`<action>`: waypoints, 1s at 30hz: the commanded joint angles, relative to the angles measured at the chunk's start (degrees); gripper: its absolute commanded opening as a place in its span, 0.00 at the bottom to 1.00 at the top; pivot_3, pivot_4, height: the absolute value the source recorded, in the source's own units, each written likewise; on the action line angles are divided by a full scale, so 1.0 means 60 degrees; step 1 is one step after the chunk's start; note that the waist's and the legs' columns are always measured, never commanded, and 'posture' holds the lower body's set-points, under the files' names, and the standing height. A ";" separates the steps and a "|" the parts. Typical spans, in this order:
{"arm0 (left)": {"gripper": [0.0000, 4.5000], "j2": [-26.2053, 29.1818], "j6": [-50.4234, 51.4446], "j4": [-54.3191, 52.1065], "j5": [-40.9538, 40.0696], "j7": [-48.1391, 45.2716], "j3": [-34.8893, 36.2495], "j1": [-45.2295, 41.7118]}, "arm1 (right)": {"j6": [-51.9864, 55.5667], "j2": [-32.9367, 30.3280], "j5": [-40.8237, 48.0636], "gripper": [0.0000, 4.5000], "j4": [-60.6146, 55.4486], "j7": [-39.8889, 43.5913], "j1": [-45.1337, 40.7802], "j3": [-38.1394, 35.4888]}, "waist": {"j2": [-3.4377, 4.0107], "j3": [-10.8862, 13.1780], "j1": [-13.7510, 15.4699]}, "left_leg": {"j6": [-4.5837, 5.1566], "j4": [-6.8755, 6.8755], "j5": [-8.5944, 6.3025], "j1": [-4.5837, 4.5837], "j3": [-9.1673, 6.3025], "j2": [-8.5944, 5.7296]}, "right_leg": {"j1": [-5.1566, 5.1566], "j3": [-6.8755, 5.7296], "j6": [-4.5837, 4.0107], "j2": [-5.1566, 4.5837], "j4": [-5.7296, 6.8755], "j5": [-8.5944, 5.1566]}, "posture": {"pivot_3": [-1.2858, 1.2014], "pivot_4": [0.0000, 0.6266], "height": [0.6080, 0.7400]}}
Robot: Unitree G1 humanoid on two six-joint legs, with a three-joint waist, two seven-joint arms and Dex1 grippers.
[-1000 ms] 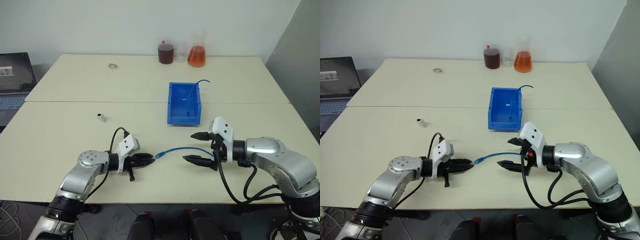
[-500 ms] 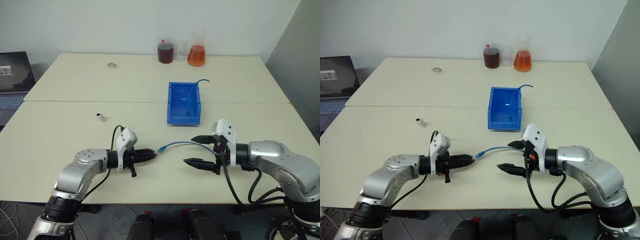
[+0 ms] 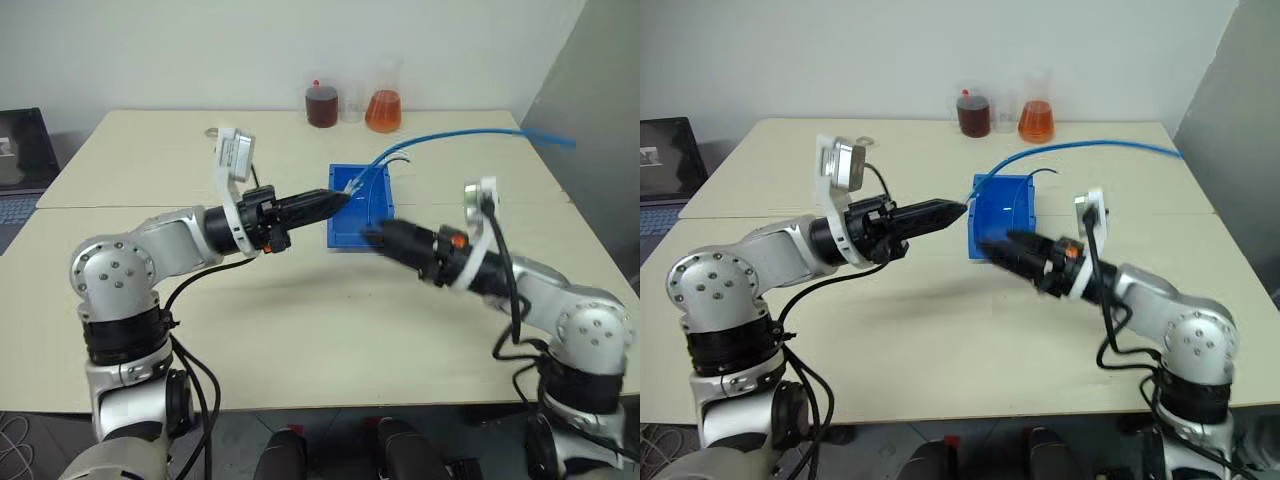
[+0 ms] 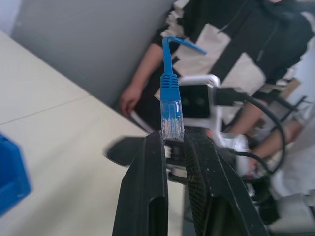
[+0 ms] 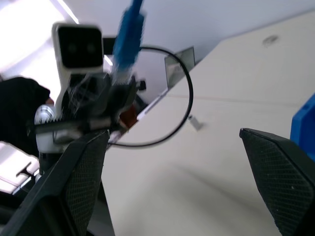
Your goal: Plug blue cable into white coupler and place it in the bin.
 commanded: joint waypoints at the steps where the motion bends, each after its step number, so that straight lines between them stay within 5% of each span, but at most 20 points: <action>1: 0.05 0.0135 0.0100 0.0145 -0.1079 0.0541 0.0229 0.0012 | -0.0360 -0.0458 0.1368 1.00 0.0388 -0.0352 -0.0536 -0.0643 | 0.0000 0.0000 -0.0007 | 0.0000 -0.0003 0.0000 -0.0004 0.0000 0.0000 | -0.0001 -0.0002 -0.0001 -0.0001 -0.0005 0.0000 | 0.52 0.24 1.00; 9: 0.05 0.0133 -0.0255 0.0254 -0.1943 0.1099 -0.0067 0.0112 | -0.0346 -0.1058 0.2792 1.00 0.0855 -0.0155 -0.0727 -0.0248 | 0.0000 0.0000 -0.0006 | 0.0000 -0.0008 0.0000 -0.0009 0.0002 0.0000 | -0.0003 0.0000 -0.0002 -0.0001 -0.0017 -0.0001 | 0.52 0.24 1.00; 24: 0.05 0.0478 -0.0619 0.0114 -0.2665 0.1282 -0.0471 0.0409 | -0.0504 -0.1205 0.2213 1.00 0.1716 0.1057 -0.1518 0.0612 | 0.0000 0.0000 0.0009 | 0.0000 -0.0009 0.0000 -0.0012 0.0003 0.0000 | -0.0005 0.0000 -0.0001 -0.0001 -0.0025 -0.0001 | 0.52 0.24 1.00; 30: 0.05 0.0535 -0.0842 0.0108 -0.2723 0.1370 -0.0562 0.0470 | -0.0374 -0.1479 0.2093 0.69 0.1776 0.1465 -0.1554 0.0734 | 0.0000 0.0000 0.0019 | 0.0000 -0.0012 0.0000 -0.0014 0.0004 0.0000 | -0.0006 0.0000 -0.0001 -0.0001 -0.0031 -0.0002 | 0.52 0.24 1.00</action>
